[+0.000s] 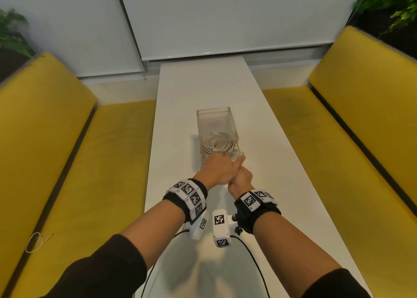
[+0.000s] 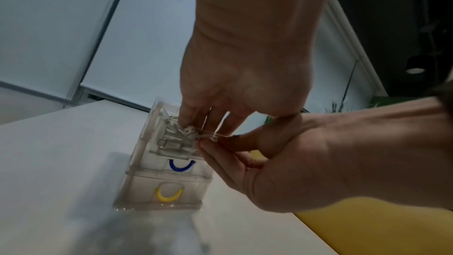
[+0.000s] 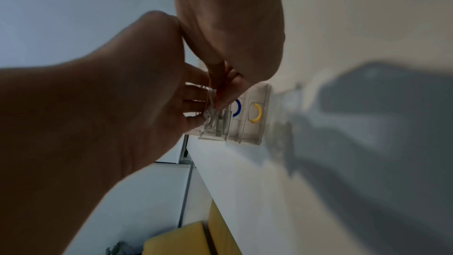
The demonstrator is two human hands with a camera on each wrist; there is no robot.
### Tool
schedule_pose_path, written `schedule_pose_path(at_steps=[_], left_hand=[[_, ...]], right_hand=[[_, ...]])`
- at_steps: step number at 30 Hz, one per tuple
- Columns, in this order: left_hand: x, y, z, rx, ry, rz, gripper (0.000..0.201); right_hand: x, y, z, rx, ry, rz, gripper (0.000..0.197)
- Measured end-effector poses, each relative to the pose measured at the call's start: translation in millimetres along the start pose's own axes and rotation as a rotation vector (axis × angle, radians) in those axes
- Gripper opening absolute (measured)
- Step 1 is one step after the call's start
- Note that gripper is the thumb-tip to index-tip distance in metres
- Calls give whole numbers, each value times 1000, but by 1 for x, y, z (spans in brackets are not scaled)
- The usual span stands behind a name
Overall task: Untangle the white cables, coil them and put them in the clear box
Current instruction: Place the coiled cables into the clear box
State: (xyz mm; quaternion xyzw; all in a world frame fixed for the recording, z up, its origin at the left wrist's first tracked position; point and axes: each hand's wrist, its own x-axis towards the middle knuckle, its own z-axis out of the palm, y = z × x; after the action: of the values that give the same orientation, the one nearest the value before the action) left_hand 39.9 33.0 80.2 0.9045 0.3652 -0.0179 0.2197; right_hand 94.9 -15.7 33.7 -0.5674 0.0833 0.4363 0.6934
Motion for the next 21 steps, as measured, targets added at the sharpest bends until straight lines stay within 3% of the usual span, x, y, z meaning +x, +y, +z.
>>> schedule_pose_path(at_steps=[5, 7, 10, 12, 15, 18, 21], left_hand=[[7, 10, -4, -83, -171, -174, 98], [11, 7, -3, -18, -63, -189, 90], [5, 11, 3, 256, 256, -1, 55], [1, 14, 7, 214, 308, 137, 45], [9, 11, 2, 91, 117, 215, 47], [16, 7, -8, 40, -72, 140, 58], [20, 3, -11, 10, -127, 105, 64]], right_hand=[[-2, -5, 1, -67, 5, -17, 30], [1, -3, -3, -69, 57, -3, 19], [3, -2, -7, -18, 63, 15, 29], [4, -1, -8, 35, 56, 30, 32], [1, -3, -8, 42, 59, 20, 28], [3, -5, -8, -65, 49, 13, 19], [4, -4, -7, -117, 50, -14, 14]])
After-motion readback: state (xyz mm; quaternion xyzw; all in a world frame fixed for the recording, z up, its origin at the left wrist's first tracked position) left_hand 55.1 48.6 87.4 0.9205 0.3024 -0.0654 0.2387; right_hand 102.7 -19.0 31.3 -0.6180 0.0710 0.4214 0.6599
